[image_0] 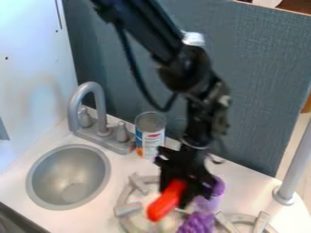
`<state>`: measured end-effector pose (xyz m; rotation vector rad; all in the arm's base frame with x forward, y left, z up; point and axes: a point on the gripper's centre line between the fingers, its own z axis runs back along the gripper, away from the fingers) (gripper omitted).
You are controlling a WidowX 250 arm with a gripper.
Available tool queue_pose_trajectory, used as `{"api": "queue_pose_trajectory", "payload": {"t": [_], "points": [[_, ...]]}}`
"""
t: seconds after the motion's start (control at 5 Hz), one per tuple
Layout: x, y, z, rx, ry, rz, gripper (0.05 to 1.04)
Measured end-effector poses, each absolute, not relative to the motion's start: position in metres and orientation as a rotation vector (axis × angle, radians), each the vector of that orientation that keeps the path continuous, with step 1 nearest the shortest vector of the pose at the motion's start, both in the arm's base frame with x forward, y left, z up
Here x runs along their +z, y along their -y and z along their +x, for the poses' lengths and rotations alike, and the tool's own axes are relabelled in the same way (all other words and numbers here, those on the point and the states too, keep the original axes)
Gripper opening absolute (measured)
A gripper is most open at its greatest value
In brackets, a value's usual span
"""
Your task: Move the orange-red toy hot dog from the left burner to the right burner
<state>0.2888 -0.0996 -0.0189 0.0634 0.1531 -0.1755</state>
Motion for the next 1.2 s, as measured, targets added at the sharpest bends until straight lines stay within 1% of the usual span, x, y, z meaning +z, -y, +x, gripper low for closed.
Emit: {"api": "queue_pose_trajectory", "payload": {"t": [0.2, 0.4, 0.6, 0.8, 1.0, 1.2], "points": [[-0.026, 0.147, 0.286, -0.286, -0.165, 0.049, 0.573], [-0.029, 0.172, 0.297, -0.367, -0.199, 0.013, 0.573], [-0.046, 0.179, 0.306, -0.386, -0.24, 0.033, 0.573], [-0.063, 0.188, 0.315, -0.419, -0.274, 0.071, 0.573], [-0.077, 0.193, 0.318, -0.421, -0.292, 0.073, 0.573], [-0.087, 0.197, 0.314, -0.407, -0.31, 0.041, 0.573]]}}
